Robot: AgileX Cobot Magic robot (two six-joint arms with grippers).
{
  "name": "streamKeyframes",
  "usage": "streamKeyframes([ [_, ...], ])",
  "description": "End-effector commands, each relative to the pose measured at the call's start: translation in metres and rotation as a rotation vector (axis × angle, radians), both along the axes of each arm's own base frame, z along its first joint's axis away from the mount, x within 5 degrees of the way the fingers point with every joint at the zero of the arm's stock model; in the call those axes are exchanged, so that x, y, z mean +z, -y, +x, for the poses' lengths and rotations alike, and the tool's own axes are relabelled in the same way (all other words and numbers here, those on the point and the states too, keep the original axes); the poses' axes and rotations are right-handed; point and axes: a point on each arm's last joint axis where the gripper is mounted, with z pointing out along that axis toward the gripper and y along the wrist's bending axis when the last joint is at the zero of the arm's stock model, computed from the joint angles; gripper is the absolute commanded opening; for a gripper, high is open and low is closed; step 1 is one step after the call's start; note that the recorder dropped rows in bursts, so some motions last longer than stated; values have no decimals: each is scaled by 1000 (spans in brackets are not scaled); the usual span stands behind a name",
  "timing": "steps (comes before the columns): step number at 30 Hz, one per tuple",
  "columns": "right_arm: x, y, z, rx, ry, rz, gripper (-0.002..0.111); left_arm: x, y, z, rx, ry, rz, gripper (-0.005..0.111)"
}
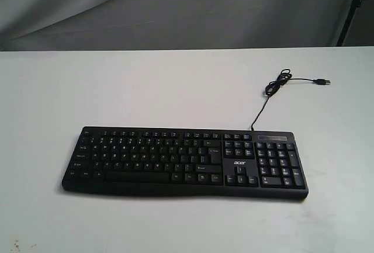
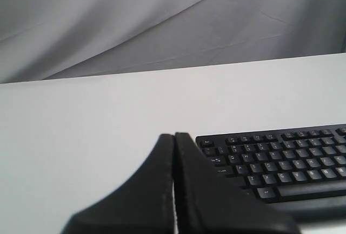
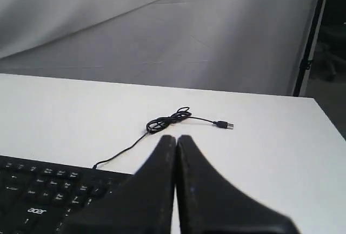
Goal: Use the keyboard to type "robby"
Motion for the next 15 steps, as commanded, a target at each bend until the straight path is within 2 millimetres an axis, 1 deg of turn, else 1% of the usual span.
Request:
streamKeyframes([
  [1,-2,0,-1,-2,-9,16,0,-1,0,0,-6,5,1,0],
  [3,-1,0,0,-17,-7,111,0,-1,0,0,-6,5,1,0],
  [5,1,1,0,-47,2,255,0,-1,0,0,-6,5,1,0],
  [7,2,2,0,-65,10,312,0,-1,0,0,-6,5,1,0],
  [9,2,2,0,-59,13,264,0,-1,0,0,-6,5,1,0],
  [13,0,1,0,-21,10,58,0,-1,0,0,-6,5,1,0],
  [15,-1,0,-1,-10,-3,33,0,-1,0,0,-6,5,1,0],
])
